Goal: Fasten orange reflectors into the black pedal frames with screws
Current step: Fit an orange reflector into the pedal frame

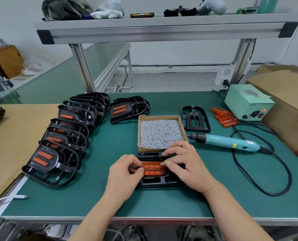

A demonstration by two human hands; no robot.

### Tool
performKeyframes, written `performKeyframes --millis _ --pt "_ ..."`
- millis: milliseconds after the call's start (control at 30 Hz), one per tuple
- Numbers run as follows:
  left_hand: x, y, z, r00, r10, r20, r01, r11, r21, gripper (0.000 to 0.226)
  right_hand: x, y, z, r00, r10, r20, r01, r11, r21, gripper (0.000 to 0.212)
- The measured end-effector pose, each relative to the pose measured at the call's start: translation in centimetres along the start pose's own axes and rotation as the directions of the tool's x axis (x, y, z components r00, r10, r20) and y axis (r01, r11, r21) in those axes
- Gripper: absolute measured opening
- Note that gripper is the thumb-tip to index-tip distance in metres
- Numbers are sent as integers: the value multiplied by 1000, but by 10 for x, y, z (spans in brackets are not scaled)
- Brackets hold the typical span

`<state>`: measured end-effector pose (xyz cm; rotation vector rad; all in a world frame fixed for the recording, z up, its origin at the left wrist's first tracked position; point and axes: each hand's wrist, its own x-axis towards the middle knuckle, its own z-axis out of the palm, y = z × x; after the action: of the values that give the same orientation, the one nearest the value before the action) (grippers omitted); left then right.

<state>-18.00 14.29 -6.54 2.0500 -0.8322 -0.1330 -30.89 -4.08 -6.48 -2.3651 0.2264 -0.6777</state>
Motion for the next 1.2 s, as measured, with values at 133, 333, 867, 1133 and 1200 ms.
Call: performKeyframes --millis 133,333,867,1133,1200 --pt "1 2 2 1000 0 -23 2 998 65 26 1 0 0 1000 -4 19 4 1000 -16 25" --pt "9 2 -6 996 7 93 -16 996 92 24 0 -1 -1 999 4 45 -3 1000 -27 31" --pt "-5 0 -2 918 353 183 -377 918 121 30 0 -2 -1 1000 -27 3 27 1000 -1 24" --pt "-11 -8 10 897 353 267 -384 920 74 49 -1 -7 -23 445 680 -582 -161 700 695 15" --pt "-11 -7 12 894 358 271 -392 917 81 48 -8 0 -29 281 869 -406 -83 444 892 15"
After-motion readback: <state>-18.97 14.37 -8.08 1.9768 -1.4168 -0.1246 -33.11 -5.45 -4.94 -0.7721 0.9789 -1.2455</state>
